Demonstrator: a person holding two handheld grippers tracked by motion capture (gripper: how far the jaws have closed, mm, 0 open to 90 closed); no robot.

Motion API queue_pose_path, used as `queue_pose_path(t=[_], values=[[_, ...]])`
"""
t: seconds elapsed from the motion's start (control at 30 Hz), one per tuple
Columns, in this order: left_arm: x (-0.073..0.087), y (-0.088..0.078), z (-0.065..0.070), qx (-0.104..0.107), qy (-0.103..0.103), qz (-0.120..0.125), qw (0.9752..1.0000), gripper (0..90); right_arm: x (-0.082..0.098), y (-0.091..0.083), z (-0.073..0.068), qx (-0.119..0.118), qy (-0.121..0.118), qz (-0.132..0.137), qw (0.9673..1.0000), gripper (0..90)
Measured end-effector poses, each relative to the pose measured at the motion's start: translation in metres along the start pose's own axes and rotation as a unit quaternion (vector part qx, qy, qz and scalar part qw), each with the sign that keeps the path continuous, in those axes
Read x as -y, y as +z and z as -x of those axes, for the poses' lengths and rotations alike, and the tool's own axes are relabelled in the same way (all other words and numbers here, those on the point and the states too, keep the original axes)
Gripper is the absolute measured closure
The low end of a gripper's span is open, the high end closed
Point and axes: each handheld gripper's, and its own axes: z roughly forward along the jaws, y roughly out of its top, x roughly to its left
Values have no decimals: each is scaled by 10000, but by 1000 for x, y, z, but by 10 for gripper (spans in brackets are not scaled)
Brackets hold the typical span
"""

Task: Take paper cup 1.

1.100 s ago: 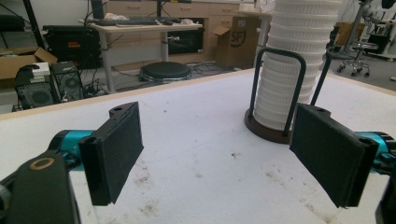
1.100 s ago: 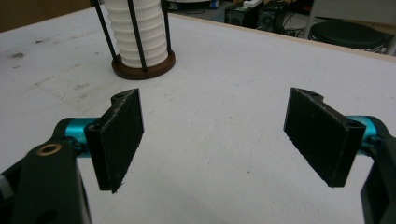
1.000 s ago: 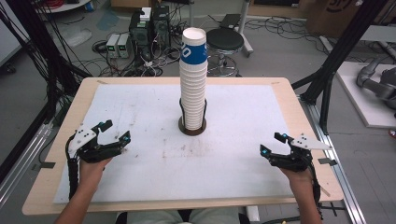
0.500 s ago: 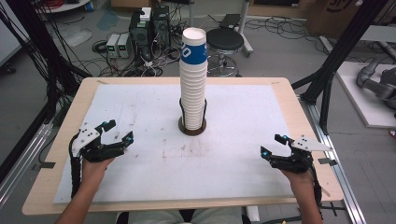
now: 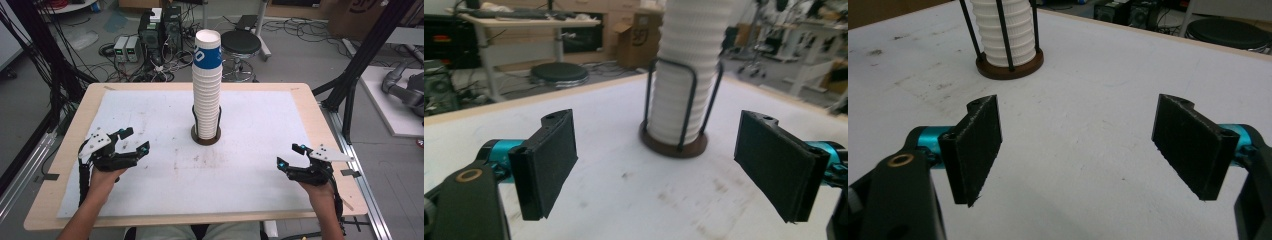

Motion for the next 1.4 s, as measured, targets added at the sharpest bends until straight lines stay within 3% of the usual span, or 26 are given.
queue_pose_path(t=[0.03, 0.07, 0.1, 0.13, 0.17, 0.2, 0.23, 0.37, 0.47, 0.7, 1.0, 1.13, 1.4], values=[[0, 0, 0, 0, 0, 0, 10000, 168, 0, 1, 0, -14, -7, -8, 10000, 204], [-14, 4, 2, 110, 83, 92, 9999, 168, 0, 1, 0, -20, -18, -30, 10000, 204], [-14, 4, 2, 110, 83, 92, 9999, 165, 0, 1, -1, -28, -32, -40, 10000, 204], [-30, 11, 5, 177, 250, 116, 9995, 164, 0, 2, -1, -23, -84, -47, 10000, 204], [-30, 11, 5, 177, 250, 116, 9995, 165, 0, 2, -1, -39, -52, -69, 10000, 204], [-47, 18, 8, 286, 440, 139, 9985, 164, 0, 2, -2, -61, -53, -52, 10000, 204], [-56, 22, 9, 365, 500, 133, 9980, 166, -1, 2, -2, -72, -49, -45, 10000, 204], [-85, 35, 9, 531, 415, 153, 9976, 172, -1, 3, -1, -86, -64, -33, 9999, 204], [-114, 49, 12, 631, 572, 27, 9964, 172, -1, 3, -2, -91, -66, -32, 9999, 204], [-167, 79, 17, 982, 501, -65, 9939, 169, 0, 1, -1, -77, -69, -42, 9999, 204], [-197, 105, 19, 1147, 427, -13, 9925, 165, 1, 0, 0, -81, -62, -45, 9999, 204], [-217, 124, 26, 1111, 502, -143, 9924, 167, 0, 2, -1, -121, -59, -40, 9999, 204], [-233, 146, 32, 1067, 582, -238, 9923, 167, 0, 0, 1, -121, -42, -2, 9999, 205]])
